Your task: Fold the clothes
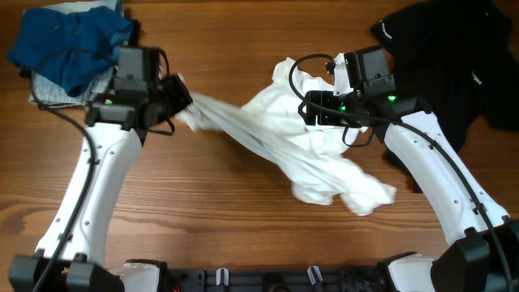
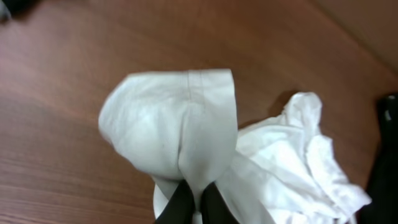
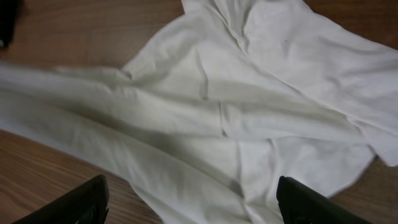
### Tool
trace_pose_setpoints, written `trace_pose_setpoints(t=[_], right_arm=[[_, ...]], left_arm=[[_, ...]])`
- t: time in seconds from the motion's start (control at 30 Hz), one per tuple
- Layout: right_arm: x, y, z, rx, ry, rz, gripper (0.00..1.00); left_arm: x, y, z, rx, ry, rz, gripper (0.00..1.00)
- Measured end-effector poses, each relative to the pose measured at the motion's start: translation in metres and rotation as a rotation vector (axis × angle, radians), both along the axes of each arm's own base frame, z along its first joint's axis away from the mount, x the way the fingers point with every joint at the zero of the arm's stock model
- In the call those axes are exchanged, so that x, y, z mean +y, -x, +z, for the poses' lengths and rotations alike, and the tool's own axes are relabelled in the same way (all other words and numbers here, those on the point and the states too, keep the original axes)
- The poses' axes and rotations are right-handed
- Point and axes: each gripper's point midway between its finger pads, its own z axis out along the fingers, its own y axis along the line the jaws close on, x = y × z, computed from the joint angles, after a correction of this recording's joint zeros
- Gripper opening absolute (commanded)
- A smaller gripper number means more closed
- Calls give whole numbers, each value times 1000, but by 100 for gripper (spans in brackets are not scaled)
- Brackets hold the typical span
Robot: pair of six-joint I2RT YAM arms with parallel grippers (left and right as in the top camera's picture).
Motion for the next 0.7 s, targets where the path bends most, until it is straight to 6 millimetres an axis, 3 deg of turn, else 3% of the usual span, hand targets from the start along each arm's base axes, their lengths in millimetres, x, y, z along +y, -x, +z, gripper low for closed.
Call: trace_pose_setpoints(t=[0.1,0.2,0.37,0.53,0.7], right_arm=[[-1,5,-3,25,5,1,87],[-2,9,-10,42,9,2,82],[-3,43,-51,171,9,25,81],[16,84,-87,261,15,119,76],[26,99,-104,272,5,164,66]], left_arm=[[7,-20,49,-127,-17,20,4],[11,-26,70,-185,-25,32,4],[11,-27,73,-197,-28,33,4],[12,-27,74,-200,-33,33,4],[13,-27,74,-204,-44,28,4]])
